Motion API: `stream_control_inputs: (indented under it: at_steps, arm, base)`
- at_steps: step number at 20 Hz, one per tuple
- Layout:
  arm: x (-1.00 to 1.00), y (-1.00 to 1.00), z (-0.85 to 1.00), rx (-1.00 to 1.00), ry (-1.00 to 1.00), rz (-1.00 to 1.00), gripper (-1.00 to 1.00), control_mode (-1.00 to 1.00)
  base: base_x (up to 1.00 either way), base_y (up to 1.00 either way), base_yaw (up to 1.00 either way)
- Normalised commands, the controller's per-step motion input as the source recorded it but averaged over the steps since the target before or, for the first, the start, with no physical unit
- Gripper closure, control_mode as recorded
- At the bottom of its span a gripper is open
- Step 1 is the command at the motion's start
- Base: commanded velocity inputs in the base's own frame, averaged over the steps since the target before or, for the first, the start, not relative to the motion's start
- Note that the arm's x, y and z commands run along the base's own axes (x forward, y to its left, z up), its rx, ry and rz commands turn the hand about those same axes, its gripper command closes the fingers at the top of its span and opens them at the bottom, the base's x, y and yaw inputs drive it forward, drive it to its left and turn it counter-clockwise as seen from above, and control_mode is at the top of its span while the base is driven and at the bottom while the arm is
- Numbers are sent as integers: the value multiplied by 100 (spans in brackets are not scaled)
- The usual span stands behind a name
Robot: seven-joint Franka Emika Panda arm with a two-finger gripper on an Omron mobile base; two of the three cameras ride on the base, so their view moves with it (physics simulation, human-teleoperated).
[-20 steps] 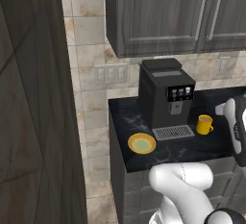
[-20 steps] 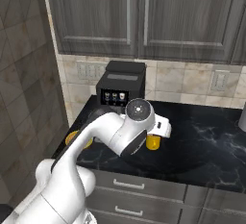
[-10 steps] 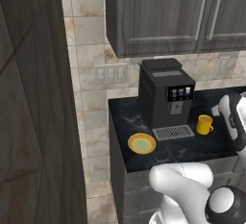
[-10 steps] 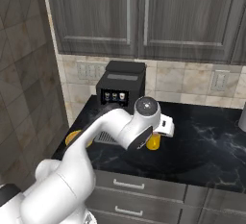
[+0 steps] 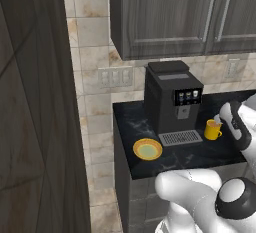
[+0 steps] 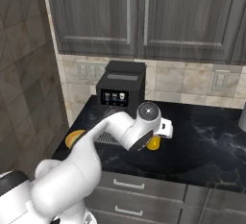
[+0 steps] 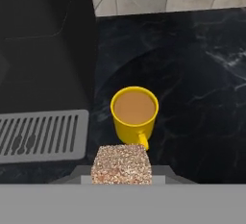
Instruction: Take a sugar cube from the saucer and place it inside the coffee. Then, grab milk from the fridge and place it next to the coffee on the counter to sweeten the coffee.
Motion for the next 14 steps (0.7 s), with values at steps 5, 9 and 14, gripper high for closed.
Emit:
stream_control_inputs:
  at_steps: [5, 9, 14]
  arm:
    - [15, -15, -6, 1, 0, 17, 100, -100]
    - [15, -27, -1, 3, 0, 19, 100, -100]
    - [25, -4, -5, 1, 1, 12, 100, -100]
  base:
    - [0, 0, 0]
    - [0, 0, 0]
    - [0, 0, 0]
